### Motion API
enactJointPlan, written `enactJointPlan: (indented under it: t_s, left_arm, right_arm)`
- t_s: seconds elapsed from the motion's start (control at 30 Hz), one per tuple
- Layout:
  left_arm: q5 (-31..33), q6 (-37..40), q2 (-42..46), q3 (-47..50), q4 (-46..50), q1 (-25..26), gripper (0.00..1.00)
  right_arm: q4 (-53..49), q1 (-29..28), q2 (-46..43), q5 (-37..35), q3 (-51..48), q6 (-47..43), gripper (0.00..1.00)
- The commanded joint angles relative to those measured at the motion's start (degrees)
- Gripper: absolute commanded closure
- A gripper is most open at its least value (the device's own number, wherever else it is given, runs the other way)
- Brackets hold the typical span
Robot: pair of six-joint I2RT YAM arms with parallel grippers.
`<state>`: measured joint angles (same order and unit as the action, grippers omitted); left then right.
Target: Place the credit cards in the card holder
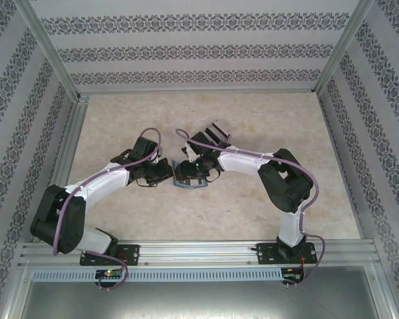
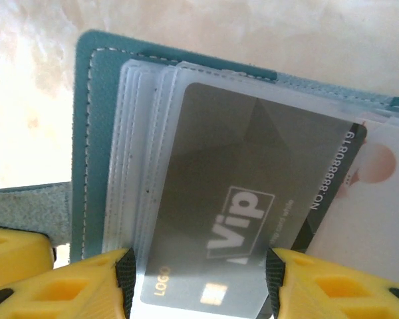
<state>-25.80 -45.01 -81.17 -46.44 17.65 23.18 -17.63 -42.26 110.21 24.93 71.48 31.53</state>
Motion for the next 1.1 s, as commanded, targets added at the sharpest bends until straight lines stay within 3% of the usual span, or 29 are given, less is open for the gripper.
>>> enactJointPlan:
  t_s: [0.0, 0.67, 0.87, 0.9, 1.0, 1.07]
  left_arm:
    - [0.4, 0.91, 1.11, -0.33, 0.98, 0.29, 1.0]
    - [0.65, 1.05, 1.03, -0.27, 1.1, 0.34, 1.0]
    - [4.14, 3.18, 1.75, -0.83, 5.85, -0.12, 1.0]
    - [4.45, 3.45, 2.13, -0.77, 6.56, -0.36, 0.98]
    - [6.04, 4.72, 4.21, -1.56, 9.86, -1.73, 0.7]
    - [6.75, 5.52, 6.06, -2.32, 11.73, -2.97, 0.63]
  right_arm:
    - [-1.6, -0.47, 0.62, -1.48, 0.57, -0.85, 0.44]
    - [-1.96, 3.21, -4.13, -3.39, -4.84, -1.54, 0.47]
    - [-1.1, 3.49, -3.96, -2.89, -5.54, -1.29, 0.47]
    - [-1.09, 3.49, -3.92, -2.87, -5.45, -1.27, 0.47]
    - [-1.3, 3.46, -3.47, -3.0, -5.47, -1.62, 0.47]
    - [-1.57, 3.47, -3.27, -3.45, -5.62, -1.96, 0.49]
